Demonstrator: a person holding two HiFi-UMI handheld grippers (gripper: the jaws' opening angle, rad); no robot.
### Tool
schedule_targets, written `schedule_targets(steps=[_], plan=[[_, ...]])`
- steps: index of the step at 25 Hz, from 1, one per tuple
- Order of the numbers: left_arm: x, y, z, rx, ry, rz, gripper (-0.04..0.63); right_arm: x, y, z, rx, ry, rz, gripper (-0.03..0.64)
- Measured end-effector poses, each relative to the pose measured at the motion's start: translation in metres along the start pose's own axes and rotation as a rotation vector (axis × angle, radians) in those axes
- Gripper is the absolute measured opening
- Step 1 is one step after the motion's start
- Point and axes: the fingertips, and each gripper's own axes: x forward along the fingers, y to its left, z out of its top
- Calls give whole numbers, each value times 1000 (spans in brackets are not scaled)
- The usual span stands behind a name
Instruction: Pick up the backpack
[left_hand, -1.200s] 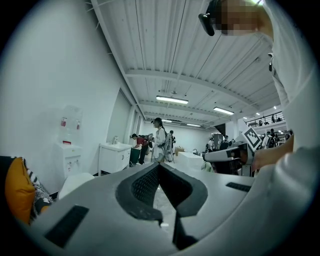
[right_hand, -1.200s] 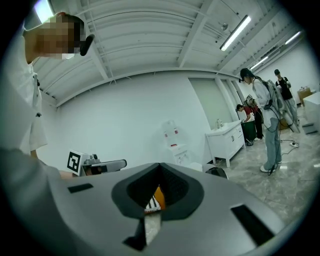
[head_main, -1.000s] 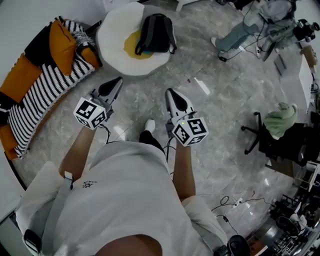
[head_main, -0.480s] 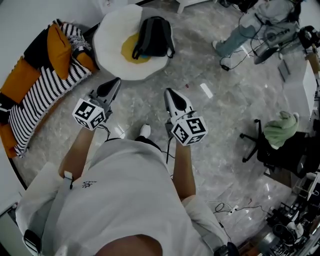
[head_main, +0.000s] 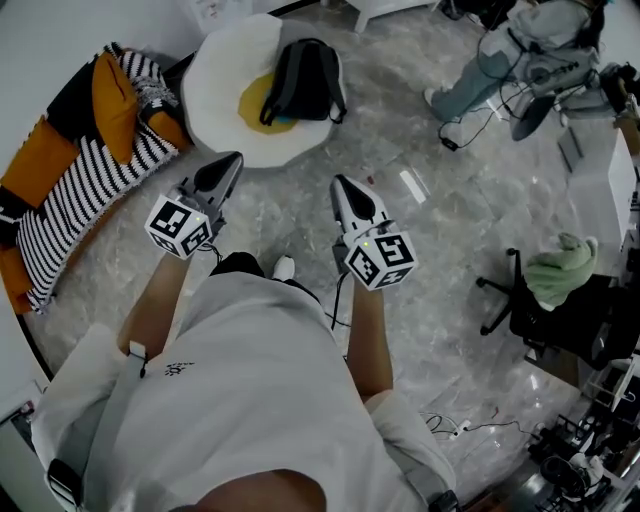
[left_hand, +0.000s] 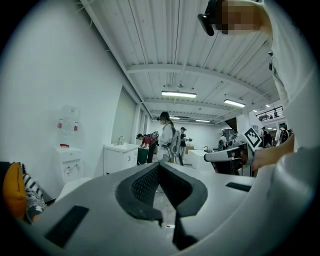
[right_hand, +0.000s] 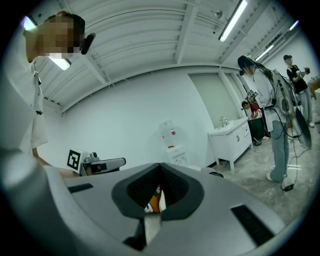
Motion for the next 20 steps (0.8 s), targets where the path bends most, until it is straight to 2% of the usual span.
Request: schedule_targets(steps=[14,20], plan=[[33,5,5,11,8,-26,3,1,-28,10,19,-26,-37,6],[57,23,1,-7,8,-49,3,18,-47,15,21,-22,-67,6]])
